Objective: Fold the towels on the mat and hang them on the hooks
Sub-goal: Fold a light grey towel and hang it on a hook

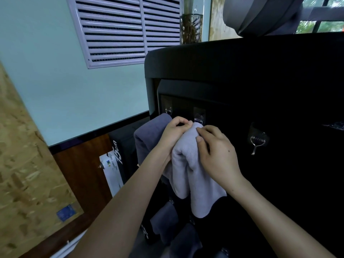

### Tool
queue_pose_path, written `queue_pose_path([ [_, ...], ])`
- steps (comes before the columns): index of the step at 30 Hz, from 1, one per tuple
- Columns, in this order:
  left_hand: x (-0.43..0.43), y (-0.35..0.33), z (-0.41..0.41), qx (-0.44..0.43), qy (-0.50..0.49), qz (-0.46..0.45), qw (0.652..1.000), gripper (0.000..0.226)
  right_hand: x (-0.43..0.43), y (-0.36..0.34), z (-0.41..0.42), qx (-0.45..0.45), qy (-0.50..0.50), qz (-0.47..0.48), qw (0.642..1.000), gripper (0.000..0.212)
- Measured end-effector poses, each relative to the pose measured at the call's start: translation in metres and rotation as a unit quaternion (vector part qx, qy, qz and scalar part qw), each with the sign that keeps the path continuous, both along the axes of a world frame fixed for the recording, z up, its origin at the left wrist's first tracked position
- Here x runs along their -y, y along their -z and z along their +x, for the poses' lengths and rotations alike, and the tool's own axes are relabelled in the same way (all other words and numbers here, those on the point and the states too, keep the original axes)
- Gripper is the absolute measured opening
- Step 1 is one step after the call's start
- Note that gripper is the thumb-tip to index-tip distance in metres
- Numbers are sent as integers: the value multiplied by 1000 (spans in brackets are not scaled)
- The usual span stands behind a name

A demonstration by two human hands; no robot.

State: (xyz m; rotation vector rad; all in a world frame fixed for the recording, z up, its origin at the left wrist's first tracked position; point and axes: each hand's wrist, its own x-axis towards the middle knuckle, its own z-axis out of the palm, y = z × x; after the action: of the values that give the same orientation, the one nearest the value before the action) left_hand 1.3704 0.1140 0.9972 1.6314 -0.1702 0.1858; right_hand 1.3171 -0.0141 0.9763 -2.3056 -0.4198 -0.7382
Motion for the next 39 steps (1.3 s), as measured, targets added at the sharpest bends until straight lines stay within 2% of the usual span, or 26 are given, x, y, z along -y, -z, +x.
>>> queue_pose_path([
  [2, 2, 1, -3, 9, -11, 6, 1000, 6, 0, 1, -1, -17, -14, 22, 1000, 34],
  [5, 3, 4, -9, 7, -45, 33, 998, 29, 0, 2, -4, -37, -37, 57, 997, 34],
  [9, 0, 0, -17, -33, -29, 65, 997, 24, -3, 2, -5, -42, -40, 68, 996, 35],
  [15, -6, -3, -30, -112, 61, 1, 992, 18, -2, 2, -1, -56, -54, 76, 994, 35],
  [21, -4, 5, -33, -155, 66, -50, 984, 11, -3, 13, -4, -40, -79, 61, 994, 41],
  [25, 2, 3, -42, -153, 57, -108, 981, 34, 6, 10, -7, -63, -98, 99, 988, 41],
  [28, -2, 1, -49, -98, 14, -90, 991, 31, 16, 11, -17, -30, -86, 103, 991, 38],
  [31, -11, 5, -68, -37, -68, -37, 996, 22, 21, 13, -36, 59, -79, 83, 992, 37],
  [34, -25, 17, -102, -12, -146, 8, 989, 18, 11, 20, -58, 135, -149, 73, 977, 29],
  [36, -42, 34, -130, -21, -178, 32, 983, 18, -5, 34, -71, 136, -229, 70, 961, 24],
  [39, -75, 64, -184, -52, -233, 93, 967, 17, -40, 68, -86, 70, -340, 46, 937, 24],
])
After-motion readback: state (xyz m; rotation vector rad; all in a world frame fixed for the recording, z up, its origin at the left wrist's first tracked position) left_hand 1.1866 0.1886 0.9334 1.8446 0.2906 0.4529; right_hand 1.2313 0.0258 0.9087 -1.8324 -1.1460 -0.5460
